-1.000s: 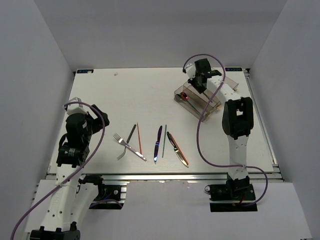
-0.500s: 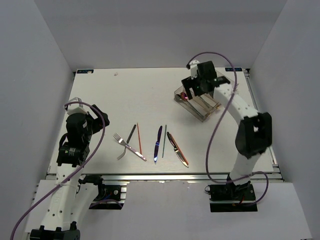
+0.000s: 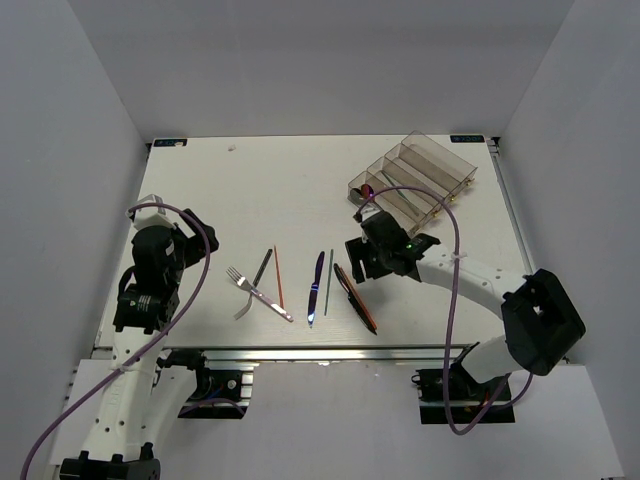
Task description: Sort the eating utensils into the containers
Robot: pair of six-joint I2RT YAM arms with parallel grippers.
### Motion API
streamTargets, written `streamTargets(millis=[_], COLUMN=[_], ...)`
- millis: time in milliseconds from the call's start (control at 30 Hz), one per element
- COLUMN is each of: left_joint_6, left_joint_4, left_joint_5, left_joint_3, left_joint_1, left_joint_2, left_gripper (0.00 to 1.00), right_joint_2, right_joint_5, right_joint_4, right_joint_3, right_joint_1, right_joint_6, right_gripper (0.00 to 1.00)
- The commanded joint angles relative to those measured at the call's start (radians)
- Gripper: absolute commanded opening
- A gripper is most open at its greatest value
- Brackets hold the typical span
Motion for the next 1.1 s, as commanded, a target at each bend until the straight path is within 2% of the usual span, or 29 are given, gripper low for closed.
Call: streamTargets(millis=[0, 33, 67, 133, 333, 533, 1067], left_joint_6=[0.005, 0.005, 0.006, 0.006, 0.006, 0.006, 0.009], left_joint_4=[0.004, 0.004, 0.004, 0.003, 0.003, 0.004, 0.009], left_joint_5=[-0.015, -0.013, -0.013, -0.012, -0.012, -0.009, 0.007], left_joint_3=[-0.003, -0.005, -0.003, -0.003, -0.003, -0.003, -0.006], left_joint_1=[-0.004, -0.004, -0.002, -0.004, -0.004, -0.002, -0.004], left_joint_2=[-0.015, -0.015, -0.012, -0.010, -0.012, -0.014, -0.018], left_gripper=[0.98, 0.98, 0.98, 0.98, 0.98, 0.98, 0.98], right_joint_2=[-0.023, -0.017, -0.011, 0.000, 0.065, 0.126, 0.224], right_joint_5=[0.015, 0.014, 0.014, -0.005, -0.009, -0.032, -0.014], right_joint_4=[0.005, -0.001, -0.009, -0.004, -0.003, 0.006, 0.003], right_joint_3=[-0.009, -0.011, -0.011, -0.015, -0.006, 0.005, 0.032], right_joint_1=[0.040, 0.042, 0.045, 0.050, 0.063, 0.076, 0.091], right_joint_6=[0.077, 0.085, 0.086, 0.091, 0.089, 0.079, 0.073], right_gripper=[0.67, 0.60, 0.49, 0.40, 0.30, 0.25, 0.22])
